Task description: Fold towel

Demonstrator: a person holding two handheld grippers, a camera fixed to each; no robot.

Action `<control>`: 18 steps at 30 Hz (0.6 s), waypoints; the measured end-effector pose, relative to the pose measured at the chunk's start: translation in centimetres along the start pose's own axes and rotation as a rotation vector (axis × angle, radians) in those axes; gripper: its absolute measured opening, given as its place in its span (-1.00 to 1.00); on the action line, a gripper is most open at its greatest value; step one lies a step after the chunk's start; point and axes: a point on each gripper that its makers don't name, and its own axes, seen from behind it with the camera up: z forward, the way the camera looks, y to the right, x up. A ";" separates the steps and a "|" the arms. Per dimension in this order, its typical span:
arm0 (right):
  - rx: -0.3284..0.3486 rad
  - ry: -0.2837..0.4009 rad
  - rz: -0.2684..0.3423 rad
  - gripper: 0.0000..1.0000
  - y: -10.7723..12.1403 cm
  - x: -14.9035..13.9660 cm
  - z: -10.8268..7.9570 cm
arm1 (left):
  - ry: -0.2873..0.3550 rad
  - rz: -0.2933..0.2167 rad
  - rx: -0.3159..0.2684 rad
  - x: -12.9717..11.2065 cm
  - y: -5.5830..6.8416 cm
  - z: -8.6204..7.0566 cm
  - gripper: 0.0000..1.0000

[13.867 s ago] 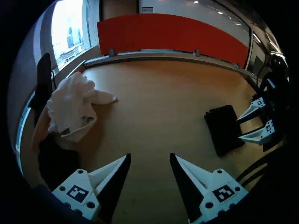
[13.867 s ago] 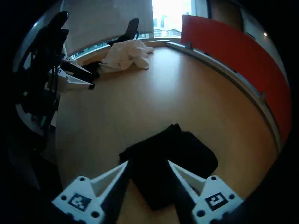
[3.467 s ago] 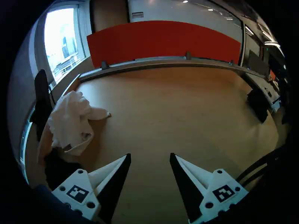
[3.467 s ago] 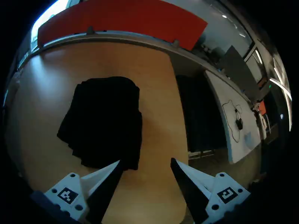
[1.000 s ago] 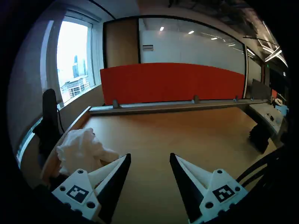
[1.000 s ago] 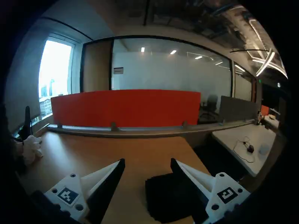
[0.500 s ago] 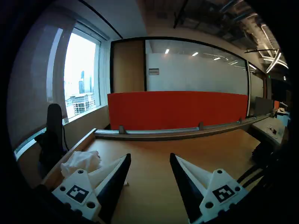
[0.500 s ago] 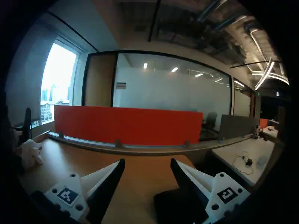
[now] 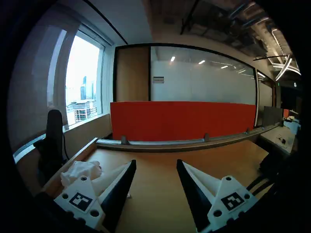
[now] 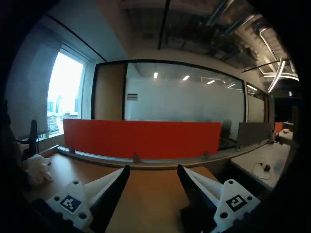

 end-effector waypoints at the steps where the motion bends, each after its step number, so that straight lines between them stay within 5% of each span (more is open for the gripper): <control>1: 0.005 0.002 0.003 0.88 -0.6 0.1 0.1 | 0.003 -0.002 0.000 0.1 0.0 0.0 0.52; 9: 0.046 0.012 0.033 0.88 -4.7 0.5 0.9 | 0.019 -0.016 0.001 0.3 -0.2 0.2 0.52; 18: 0.048 0.004 0.028 0.88 -5.7 0.5 1.3 | 0.035 -0.021 -0.005 0.4 -0.3 0.1 0.52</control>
